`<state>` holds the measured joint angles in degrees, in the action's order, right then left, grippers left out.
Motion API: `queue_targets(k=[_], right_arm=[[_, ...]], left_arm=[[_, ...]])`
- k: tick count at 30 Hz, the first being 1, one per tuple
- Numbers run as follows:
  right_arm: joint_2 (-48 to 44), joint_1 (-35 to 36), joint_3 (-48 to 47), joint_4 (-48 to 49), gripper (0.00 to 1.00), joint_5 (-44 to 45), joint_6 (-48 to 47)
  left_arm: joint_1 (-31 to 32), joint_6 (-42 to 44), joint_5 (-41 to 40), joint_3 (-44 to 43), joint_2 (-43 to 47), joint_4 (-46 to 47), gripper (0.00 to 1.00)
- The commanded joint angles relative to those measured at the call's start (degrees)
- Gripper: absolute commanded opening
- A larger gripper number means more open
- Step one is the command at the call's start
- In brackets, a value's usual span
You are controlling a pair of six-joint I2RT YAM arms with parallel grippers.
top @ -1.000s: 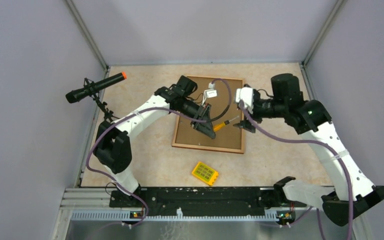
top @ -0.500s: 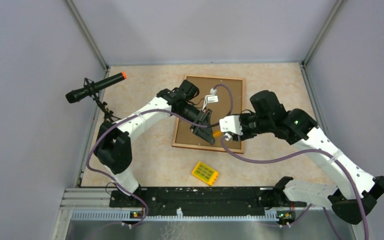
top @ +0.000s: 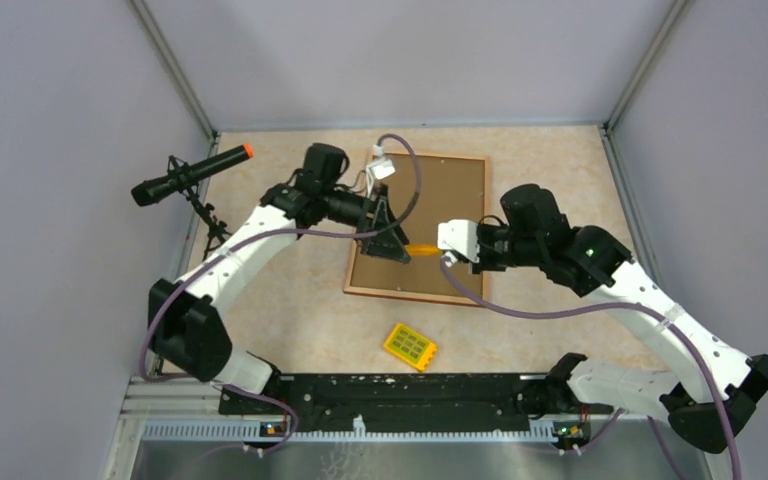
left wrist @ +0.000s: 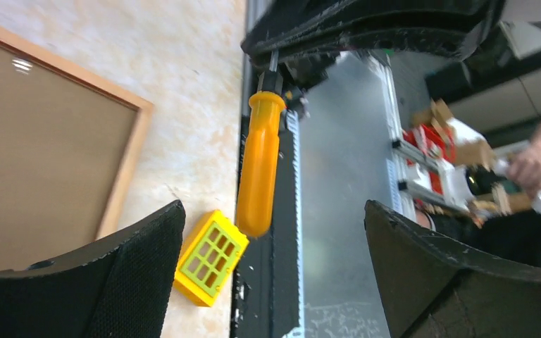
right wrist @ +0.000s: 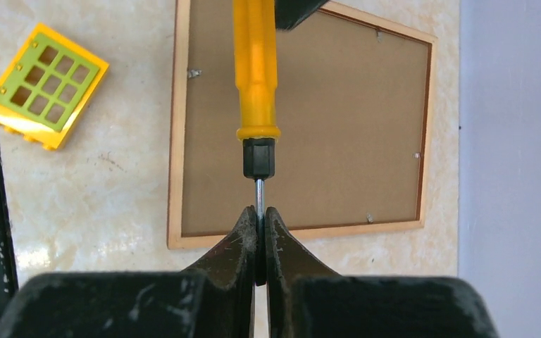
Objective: Take the photo out of the frame
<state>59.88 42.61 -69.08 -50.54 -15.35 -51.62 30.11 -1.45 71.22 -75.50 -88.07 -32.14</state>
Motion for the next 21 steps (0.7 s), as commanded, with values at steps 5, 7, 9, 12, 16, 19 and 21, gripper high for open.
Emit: queue_targets(k=[5,7,9,12,16,19,21], right_arm=[[1.49,-3.54,-4.79,13.95,0.0,-5.19,20.61],[2.21,-4.42,-6.81,14.68,0.0,-8.14,23.05],[2.47,-4.55,-8.18,14.66,0.0,-10.24,23.57],[2.76,-4.53,-8.38,14.76,0.0,-10.78,23.69],[2.31,-4.61,-7.8,14.9,0.0,-10.35,22.9],[2.7,-4.59,-8.68,14.92,0.0,-11.21,23.58],[3.39,-4.51,-9.66,14.74,0.0,-11.83,23.53]], left_arm=[[-5.7,-15.52,-11.27,-2.9,8.24,14.64,0.99],[-7.5,-20.77,-7.15,0.44,10.52,21.89,0.99],[-8.53,-28.15,-5.87,5.48,13.42,33.2,0.99],[-9.21,-30.68,-1.65,6.86,14.31,40.27,0.99],[-9.15,-37.55,-0.38,5.93,12.24,41.03,0.99],[-8.37,-38.84,1.92,5.51,11.51,40.94,0.99],[-7.45,-37.53,0.75,6.48,12.4,41.2,0.99]])
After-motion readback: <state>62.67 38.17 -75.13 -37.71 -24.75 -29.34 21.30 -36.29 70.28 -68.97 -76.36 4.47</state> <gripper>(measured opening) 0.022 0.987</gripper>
